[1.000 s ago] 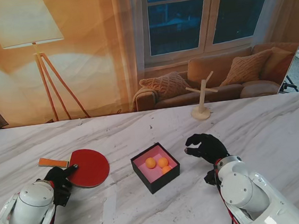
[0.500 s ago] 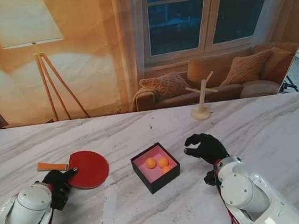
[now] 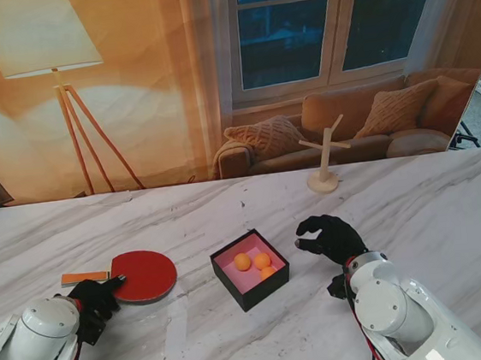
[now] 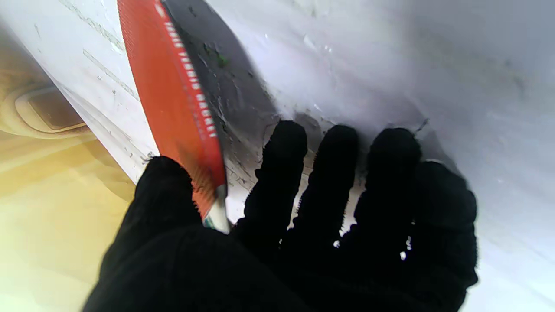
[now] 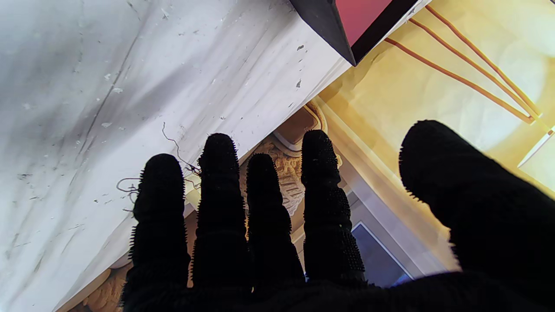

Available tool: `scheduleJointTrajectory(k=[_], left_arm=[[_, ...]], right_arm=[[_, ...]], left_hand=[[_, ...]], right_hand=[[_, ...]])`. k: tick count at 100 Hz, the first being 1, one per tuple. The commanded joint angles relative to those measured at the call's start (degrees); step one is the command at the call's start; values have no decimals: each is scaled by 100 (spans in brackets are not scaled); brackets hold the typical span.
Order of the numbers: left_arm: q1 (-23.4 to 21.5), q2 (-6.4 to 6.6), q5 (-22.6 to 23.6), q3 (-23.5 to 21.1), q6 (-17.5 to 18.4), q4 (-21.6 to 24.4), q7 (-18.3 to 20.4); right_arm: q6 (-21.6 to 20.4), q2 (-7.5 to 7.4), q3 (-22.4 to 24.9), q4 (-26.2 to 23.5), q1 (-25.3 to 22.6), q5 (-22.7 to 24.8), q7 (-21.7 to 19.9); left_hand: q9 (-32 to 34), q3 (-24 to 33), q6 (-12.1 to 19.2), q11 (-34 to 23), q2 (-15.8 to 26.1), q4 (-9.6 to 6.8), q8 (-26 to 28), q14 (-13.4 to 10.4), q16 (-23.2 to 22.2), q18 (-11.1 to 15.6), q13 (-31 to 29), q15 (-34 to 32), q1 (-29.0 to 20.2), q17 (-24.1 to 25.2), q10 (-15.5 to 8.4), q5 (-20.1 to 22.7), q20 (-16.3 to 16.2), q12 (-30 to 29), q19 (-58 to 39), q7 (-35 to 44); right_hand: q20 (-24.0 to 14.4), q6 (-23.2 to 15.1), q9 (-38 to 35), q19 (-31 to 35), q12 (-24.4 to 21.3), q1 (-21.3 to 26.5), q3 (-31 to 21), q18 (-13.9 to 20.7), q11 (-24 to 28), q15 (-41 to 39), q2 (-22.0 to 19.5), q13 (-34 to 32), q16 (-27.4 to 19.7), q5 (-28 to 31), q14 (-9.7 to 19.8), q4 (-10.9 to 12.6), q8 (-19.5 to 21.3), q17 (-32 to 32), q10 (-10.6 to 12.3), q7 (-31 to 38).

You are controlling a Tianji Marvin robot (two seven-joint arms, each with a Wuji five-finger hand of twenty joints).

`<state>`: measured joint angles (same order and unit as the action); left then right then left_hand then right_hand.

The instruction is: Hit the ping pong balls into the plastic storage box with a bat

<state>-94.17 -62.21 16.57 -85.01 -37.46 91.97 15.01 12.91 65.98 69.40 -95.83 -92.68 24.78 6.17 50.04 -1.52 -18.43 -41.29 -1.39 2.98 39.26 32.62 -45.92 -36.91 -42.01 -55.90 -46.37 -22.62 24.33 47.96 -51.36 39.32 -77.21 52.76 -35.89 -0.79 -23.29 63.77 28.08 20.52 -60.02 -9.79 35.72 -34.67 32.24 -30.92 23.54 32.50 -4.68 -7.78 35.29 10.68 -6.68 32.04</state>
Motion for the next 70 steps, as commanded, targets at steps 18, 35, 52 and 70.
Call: scheduleJointTrajectory(k=[18,35,52,70], left_arm=[[-129,-38,188,28,12,1,-128],[-239,-53,289,-36,65,75,-216],[-403,-146,263,-144,308,180,-558],[-576,-105,408,-269,672,365,-450]], right_arm=[[8,4,-11,-5,-26,7,-99],[-9,-1,-12,-7,-26,-11,-126],[-10,-3,-20,-7,-23,-15,-137],[-29,-11,-19,-12,-25,-26,-171]], left_hand=[[-951,-7,-3,584,-299,-89,-75,558,68,648,668,172,247,704,65,-1026,99,-82,249,-834],[-1639,17,-87,885,-435,-94,-216,459,47,851,1087,388,145,1150,-25,-1789,154,-100,399,-1812],[-2122,61,-57,1246,-550,-112,-1064,442,127,930,1525,769,-189,1631,-93,-2033,307,-219,612,-3230],[-2336,125,81,1412,-676,-120,-1214,215,243,1102,1843,1110,-532,1857,-268,-2028,394,-295,670,-3535]], right_hand=[[-75,23,171,80,-4,-155,96,102,-4,-39,-51,88,17,-11,58,277,-16,-56,54,-31],[-77,20,176,80,-5,-157,99,97,-8,-36,-51,83,17,-8,65,276,-17,-56,65,-28],[-75,19,176,75,-5,-160,98,115,-8,-35,-59,85,17,-14,62,276,-19,-53,56,-29],[-76,14,193,72,-9,-156,102,117,-19,-26,-54,93,14,-23,68,276,-23,-52,63,-36]])
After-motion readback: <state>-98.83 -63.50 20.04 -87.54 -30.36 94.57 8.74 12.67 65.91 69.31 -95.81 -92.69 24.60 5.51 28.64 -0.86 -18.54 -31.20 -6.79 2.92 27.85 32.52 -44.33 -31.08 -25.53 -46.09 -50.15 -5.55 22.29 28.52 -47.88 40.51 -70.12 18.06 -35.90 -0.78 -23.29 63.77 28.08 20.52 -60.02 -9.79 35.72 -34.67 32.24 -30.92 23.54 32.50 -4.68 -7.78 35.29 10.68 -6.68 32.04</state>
